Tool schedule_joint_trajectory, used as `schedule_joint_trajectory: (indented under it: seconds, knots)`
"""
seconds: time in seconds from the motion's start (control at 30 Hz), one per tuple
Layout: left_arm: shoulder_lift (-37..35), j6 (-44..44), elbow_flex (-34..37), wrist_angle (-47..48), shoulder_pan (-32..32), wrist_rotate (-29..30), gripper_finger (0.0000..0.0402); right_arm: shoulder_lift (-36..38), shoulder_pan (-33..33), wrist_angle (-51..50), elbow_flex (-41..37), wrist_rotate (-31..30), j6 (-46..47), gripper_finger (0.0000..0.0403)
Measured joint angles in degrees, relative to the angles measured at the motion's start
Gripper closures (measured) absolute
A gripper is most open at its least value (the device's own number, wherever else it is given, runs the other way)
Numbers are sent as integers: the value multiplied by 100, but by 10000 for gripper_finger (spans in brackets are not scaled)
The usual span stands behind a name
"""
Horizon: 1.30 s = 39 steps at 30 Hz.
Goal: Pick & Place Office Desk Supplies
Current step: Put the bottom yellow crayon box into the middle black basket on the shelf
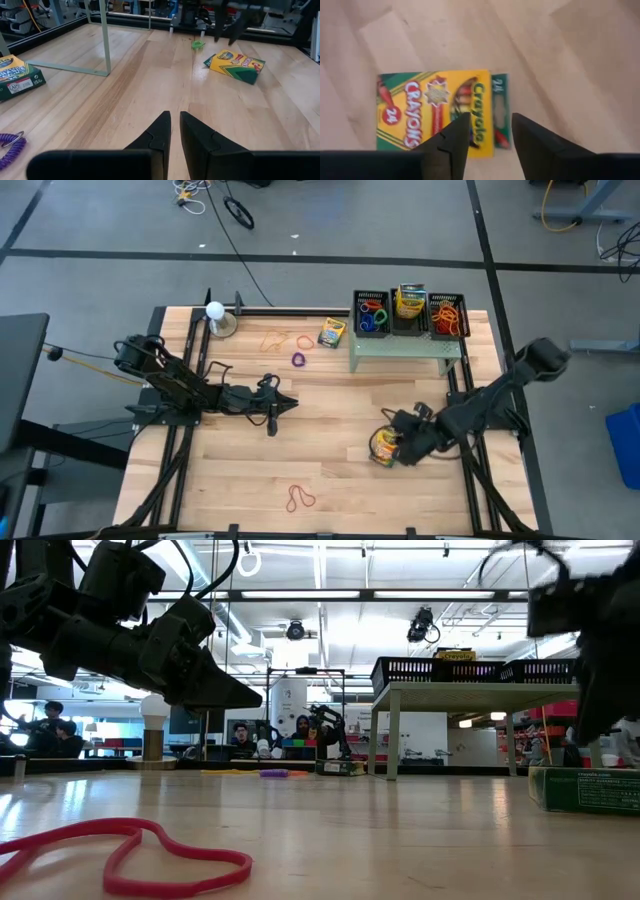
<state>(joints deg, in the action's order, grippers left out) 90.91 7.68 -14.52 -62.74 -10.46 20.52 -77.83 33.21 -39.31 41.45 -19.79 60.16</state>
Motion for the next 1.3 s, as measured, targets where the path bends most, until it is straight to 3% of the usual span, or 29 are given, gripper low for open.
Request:
schedule_joint_trajectory:
  seconds: [0.33, 0.67, 1.03, 1.17, 1.3]
  knots:
    - [-1, 0, 0, -7, 0, 0, 354, 73, -481, 1765, -913, 787, -487, 245]
    - [-1, 0, 0, -7, 0, 0, 354, 74, -489, 2425, -1110, 1051, -412, 321]
    - [0, 0, 0, -7, 0, 2, 354, -148, -487, 2790, -1116, 1192, -544, 239]
    - [-1, 0, 0, -4, 0, 1, 354, -268, -485, 3015, -1111, 1230, -623, 248]
    - [0, 2, 0, -4, 0, 2, 354, -271, -484, 3010, -1108, 1229, -720, 294]
